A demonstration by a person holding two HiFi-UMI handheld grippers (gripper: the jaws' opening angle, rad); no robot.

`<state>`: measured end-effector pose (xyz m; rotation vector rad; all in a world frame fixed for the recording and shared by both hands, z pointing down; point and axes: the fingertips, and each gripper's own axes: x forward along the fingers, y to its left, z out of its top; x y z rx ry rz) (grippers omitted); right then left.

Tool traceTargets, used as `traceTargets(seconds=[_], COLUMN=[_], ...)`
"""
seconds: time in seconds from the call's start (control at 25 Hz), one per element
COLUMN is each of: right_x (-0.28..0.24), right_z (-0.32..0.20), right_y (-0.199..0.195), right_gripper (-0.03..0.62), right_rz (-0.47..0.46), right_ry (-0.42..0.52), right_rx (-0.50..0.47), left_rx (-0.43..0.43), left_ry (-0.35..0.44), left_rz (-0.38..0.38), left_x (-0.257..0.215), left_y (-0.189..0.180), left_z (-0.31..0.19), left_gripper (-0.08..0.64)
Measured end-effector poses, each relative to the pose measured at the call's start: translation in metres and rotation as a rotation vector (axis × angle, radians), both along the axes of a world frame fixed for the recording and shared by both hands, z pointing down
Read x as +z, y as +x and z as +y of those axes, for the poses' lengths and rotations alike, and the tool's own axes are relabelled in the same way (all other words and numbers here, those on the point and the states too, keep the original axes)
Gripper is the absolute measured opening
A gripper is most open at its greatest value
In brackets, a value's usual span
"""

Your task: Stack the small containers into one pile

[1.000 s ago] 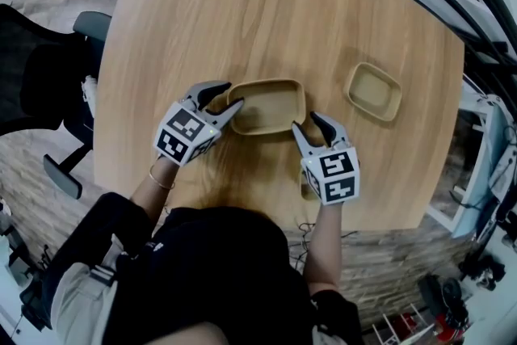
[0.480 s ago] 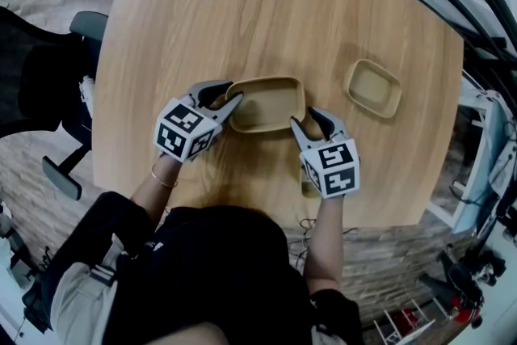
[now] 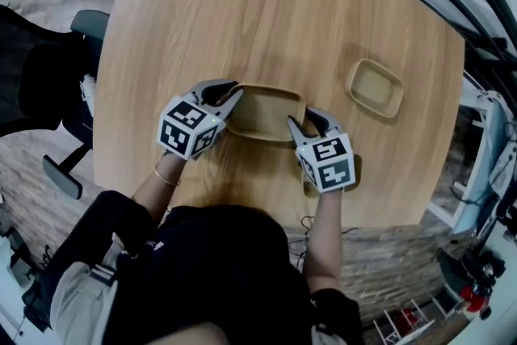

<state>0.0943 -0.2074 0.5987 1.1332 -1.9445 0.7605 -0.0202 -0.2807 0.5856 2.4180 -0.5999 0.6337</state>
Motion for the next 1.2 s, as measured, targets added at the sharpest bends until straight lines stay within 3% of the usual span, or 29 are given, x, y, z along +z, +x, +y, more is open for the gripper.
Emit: traceTargets(seconds=[0.4, 1.2], right_x=[-0.009, -0.066], right_z=[-0.004, 0.021], right_y=[0.003, 0.013], right_gripper=[0.099, 0.058], right_rz=[-0.003, 0.042], right_ry=[0.015, 0.117], right_rx=[0.056, 0.142], left_rx=[0.026, 0.107], left_ry=[-0.007, -0.007], left_rz=[-0.034, 0.057], left_x=[-0.008, -0.060], left_y=[-0.002, 0.000], left_z=[0.004, 0.041], left_gripper=[0.052, 0.054])
